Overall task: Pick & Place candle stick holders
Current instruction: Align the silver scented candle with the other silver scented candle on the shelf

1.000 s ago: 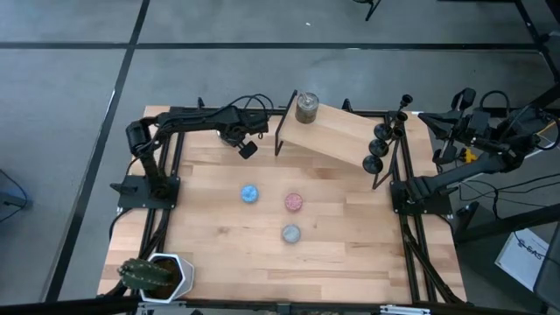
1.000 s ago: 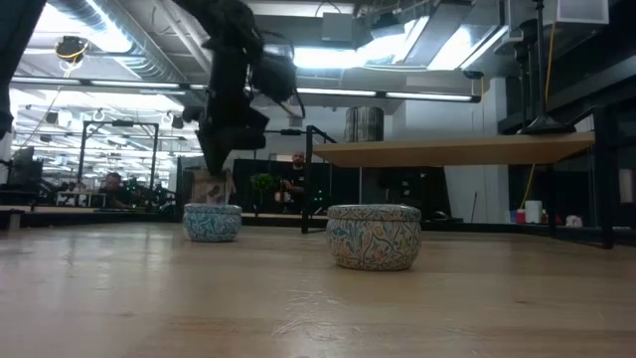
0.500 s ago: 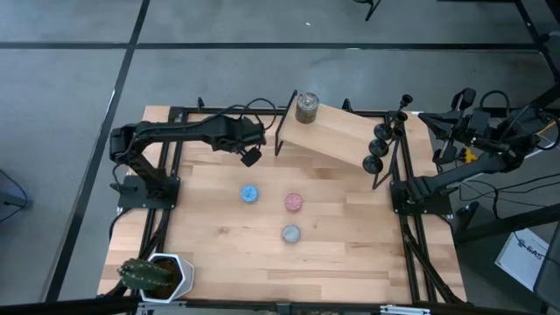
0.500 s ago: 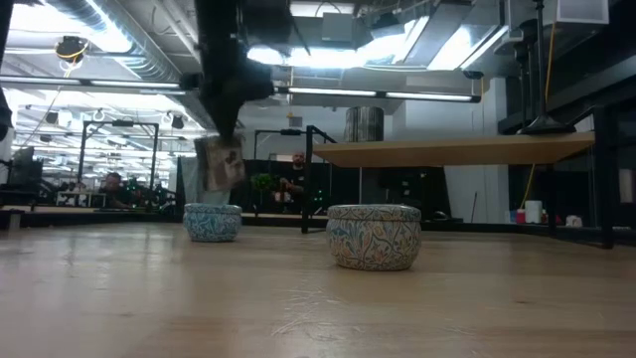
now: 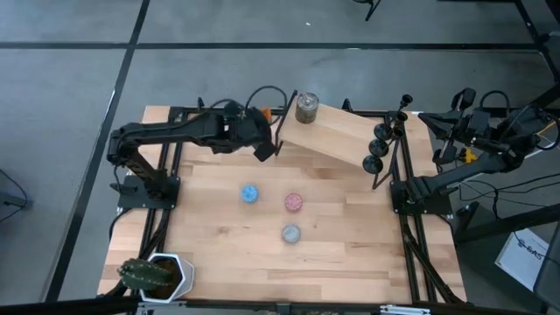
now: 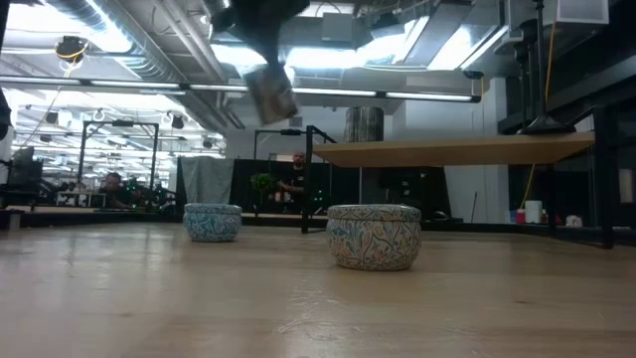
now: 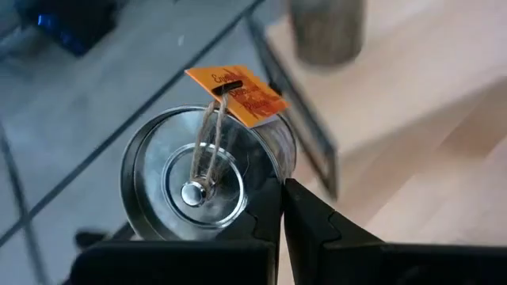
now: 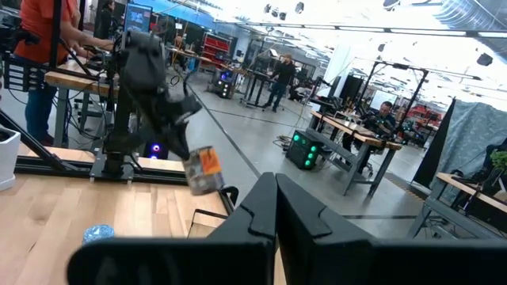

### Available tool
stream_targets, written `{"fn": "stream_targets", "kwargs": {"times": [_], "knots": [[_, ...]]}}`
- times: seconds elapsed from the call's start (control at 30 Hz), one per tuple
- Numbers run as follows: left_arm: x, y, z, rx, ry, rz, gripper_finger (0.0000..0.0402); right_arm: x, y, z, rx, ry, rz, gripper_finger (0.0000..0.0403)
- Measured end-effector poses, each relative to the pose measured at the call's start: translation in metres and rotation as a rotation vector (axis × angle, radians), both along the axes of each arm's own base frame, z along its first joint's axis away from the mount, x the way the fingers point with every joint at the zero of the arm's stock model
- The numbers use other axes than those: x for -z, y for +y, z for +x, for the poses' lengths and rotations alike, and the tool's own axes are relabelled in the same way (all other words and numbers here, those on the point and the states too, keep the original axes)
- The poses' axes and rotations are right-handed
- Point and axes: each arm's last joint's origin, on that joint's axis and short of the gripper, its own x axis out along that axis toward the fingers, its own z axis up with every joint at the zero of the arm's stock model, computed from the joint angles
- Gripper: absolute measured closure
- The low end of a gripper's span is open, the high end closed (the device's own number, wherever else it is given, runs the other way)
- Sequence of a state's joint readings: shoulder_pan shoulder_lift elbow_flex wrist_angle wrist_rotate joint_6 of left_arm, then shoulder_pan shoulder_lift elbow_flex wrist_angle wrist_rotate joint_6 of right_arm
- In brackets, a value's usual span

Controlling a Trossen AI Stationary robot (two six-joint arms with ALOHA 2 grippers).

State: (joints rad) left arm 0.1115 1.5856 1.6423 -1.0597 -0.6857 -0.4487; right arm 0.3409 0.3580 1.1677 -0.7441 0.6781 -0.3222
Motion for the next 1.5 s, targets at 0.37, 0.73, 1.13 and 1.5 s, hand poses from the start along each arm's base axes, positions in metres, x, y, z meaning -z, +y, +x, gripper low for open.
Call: {"fn": "stream_targets", "kwargs": {"times": [0.37, 0.73, 1.13, 1.5], "knots": [[-0.030, -0.004, 0.030, 0.281, -0.235, 0.028, 0.0400, 0.000, 0.000, 0.000, 0.000, 0.000, 0.000, 0.0398], [0.009, 0.012, 0.062, 0.396, -0.101, -0.022, 0.0400, 0.000, 0.000, 0.000, 0.000, 0.000, 0.000, 0.0398], [0.019, 0.024, 0.071, 0.390, -0.110, -0.032, 0.0400, 0.000, 0.000, 0.000, 0.000, 0.000, 0.000, 0.0398], [0.033, 0.028, 0.081, 0.402, -0.071, -0.030, 0.0400, 0.000, 0.000, 0.000, 0.000, 0.000, 0.000, 0.0398]]}}
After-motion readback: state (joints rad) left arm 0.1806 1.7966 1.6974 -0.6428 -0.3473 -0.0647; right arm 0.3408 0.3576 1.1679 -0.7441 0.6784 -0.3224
